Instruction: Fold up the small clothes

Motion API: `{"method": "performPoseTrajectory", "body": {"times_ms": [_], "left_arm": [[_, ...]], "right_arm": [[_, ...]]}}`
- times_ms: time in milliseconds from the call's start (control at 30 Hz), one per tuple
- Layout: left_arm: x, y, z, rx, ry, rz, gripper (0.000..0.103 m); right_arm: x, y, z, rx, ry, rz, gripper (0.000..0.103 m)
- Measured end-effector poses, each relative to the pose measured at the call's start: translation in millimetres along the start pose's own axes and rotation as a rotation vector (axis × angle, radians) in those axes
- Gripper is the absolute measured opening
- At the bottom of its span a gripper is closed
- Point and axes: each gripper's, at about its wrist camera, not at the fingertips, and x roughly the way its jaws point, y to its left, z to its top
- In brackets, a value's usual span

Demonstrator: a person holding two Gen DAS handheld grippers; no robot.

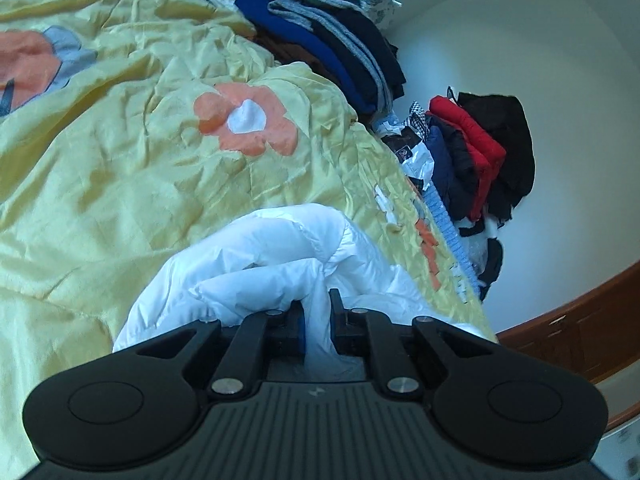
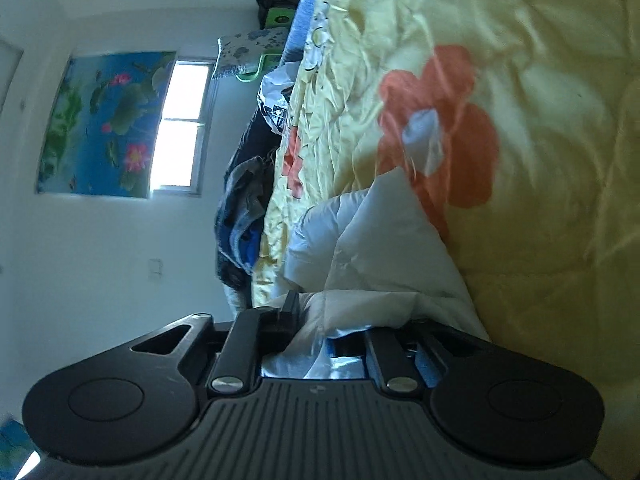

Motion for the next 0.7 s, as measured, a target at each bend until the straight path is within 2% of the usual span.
{"method": "performPoseTrajectory", "body": {"times_ms": [33,67,100,133,200,267,333,433,533,600,667,700], "left_arm": [[-5,-2,2,-0.015,-0.003,-0.009,0.019],[-13,-4,3,-0.025,-0.013,-0.024,0.025],[-23,-8,3,-0.028,-0.031,-0.047,0.04],[-36,-13,3,-0.017,-0.062,-0.074,0.062],[-64,-25,0,0.034,-0.176,-0.094,0.081],[-90,-42,-7,0.12,-0.283,-0.068,0.081],[-102,-61,-18,0.227,-0.353,-0.024,0.081],[-87,-101,-48,0.497,-0.415,0.146,0.081],[-41,-137,-78,0.737,-0.391,0.313,0.081],[-6,-152,-91,0.836,-0.361,0.375,0.081],[27,-161,-98,0.905,-0.297,0.409,0.081],[46,-163,-101,0.941,-0.266,0.449,0.081]], "right_arm": [[-6,2,0,0.019,-0.009,0.02,0.037],[-11,4,0,0.037,-0.03,0.045,0.053],[-20,8,-1,0.04,-0.059,0.081,0.07],[-26,13,-1,0.025,-0.084,0.104,0.073],[-43,31,-6,-0.066,-0.136,0.1,0.076],[-55,53,-13,-0.185,-0.16,0.05,0.076],[-57,77,-23,-0.329,-0.164,-0.011,0.076],[-40,110,-40,-0.533,-0.131,-0.101,0.076],[-2,135,-59,-0.732,-0.085,-0.234,0.076],[28,146,-73,-0.877,-0.042,-0.32,0.075],[59,142,-85,-1.001,-0.008,-0.43,0.075],[74,138,-86,-1.035,0.011,-0.487,0.075]]}}
